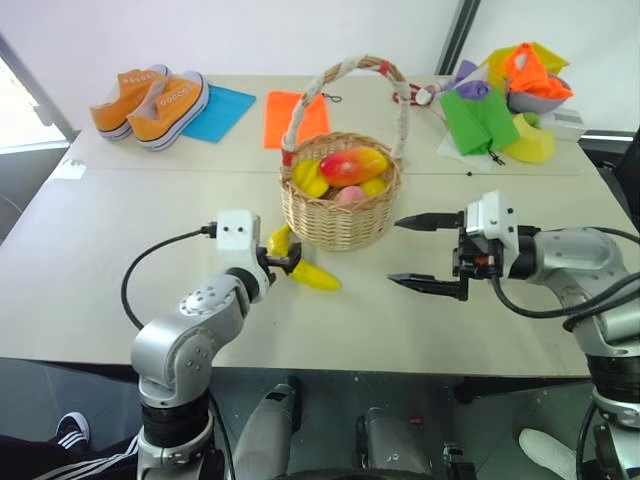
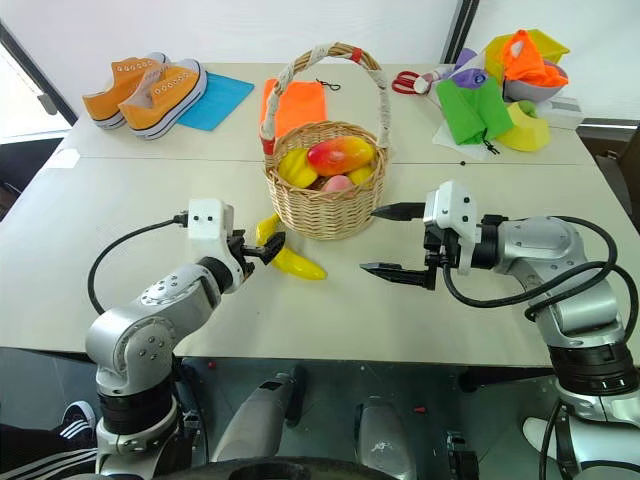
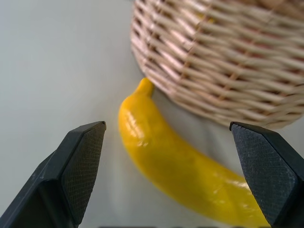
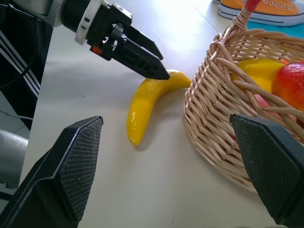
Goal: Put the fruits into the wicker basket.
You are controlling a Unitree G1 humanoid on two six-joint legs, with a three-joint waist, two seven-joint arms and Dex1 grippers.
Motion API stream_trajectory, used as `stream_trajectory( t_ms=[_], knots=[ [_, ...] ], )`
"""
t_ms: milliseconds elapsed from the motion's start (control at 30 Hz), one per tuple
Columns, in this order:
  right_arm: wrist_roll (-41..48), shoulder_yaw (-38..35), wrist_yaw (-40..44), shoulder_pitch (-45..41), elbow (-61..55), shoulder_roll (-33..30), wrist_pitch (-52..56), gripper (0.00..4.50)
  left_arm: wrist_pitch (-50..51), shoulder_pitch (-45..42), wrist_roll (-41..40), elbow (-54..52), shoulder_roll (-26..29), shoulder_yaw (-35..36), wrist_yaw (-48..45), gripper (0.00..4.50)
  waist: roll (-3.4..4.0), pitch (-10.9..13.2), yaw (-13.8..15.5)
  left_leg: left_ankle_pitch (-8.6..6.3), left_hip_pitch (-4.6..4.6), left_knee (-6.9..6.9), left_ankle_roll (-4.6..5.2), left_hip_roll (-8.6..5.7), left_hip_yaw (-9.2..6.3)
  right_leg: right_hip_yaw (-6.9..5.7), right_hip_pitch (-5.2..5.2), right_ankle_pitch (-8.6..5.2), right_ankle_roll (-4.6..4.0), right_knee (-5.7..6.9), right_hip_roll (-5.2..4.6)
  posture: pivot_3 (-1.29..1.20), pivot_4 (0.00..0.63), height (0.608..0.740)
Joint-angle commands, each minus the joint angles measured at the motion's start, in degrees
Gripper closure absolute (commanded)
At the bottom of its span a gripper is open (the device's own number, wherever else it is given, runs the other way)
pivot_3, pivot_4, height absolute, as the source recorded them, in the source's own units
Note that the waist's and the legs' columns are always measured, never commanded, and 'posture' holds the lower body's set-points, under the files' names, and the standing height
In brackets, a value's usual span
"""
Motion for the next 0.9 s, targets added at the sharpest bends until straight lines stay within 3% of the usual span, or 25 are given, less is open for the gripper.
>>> stream_trajectory(
  t_ms=[33, 433, 533, 667, 733, 900],
  knots=[
    [0.2, -0.2, 0.2, 0.2, -1.3, 0.0, -0.9, 0.04, 2.7, -1.8, 1.1, -1.8, 0.4, 0.2, 0.3, 0.0, -0.02, 0.0, 0.0, 0.0, 0.0, 0.0, 0.0, 0.0, 0.0, 0.0, -0.01, 0.0, 0.0, 0.0, 0.0, 0.0, 0.15, 0.74],
    [-0.1, 0.8, 0.6, -0.3, -2.9, -0.2, -0.5, 0.04, -0.3, -4.9, 3.7, 11.5, -2.4, -2.5, -3.7, 0.0, -0.04, 0.0, 0.0, 0.0, 0.01, 0.0, -0.01, -0.01, 0.0, -0.01, -0.01, 0.0, 0.0, -0.04, -0.01, 0.0, 0.15, 0.74],
    [0.0, 0.7, -0.1, -0.2, -3.2, -0.3, -0.2, 0.0, -2.0, -4.9, 4.4, 12.2, -2.2, -2.6, -4.5, 0.9, -0.04, 0.0, 0.1, 0.0, 0.01, 0.01, -0.01, -0.02, -0.01, -0.02, -0.02, 0.0, 0.0, -0.04, -0.02, 0.0, 0.15, 0.74],
    [-0.1, 0.7, -0.4, -0.3, -3.1, -0.5, -0.3, 0.0, -1.0, -3.5, 5.1, 10.4, -0.6, -2.6, -4.8, 2.71, -0.04, 0.0, 0.1, -0.01, 0.01, 0.0, -0.01, -0.03, -0.01, -0.01, -0.02, 0.0, 0.0, -0.08, -0.03, 0.0, 0.15, 0.74],
    [-0.2, 0.8, -0.5, -0.5, -2.9, -0.5, -0.4, 0.0, -0.3, -2.3, 5.8, 8.8, 0.8, -1.7, -4.8, 3.34, -0.04, 0.0, -0.2, -0.01, 0.01, -0.03, -0.01, -0.02, 0.0, -0.01, -0.02, 0.0, 0.0, -0.08, -0.03, 0.0, 0.15, 0.74],
    [-0.3, 1.0, -0.6, -0.8, -2.2, -0.3, -0.8, 0.0, -0.3, -0.3, 8.7, 3.5, 4.4, 3.1, -2.0, 3.36, -0.03, 0.0, -0.8, -0.01, 0.02, -0.1, -0.01, 0.06, 0.01, 0.01, 0.0, 0.0, -0.01, -0.08, 0.02, 0.0, 0.15, 0.74]
  ],
)
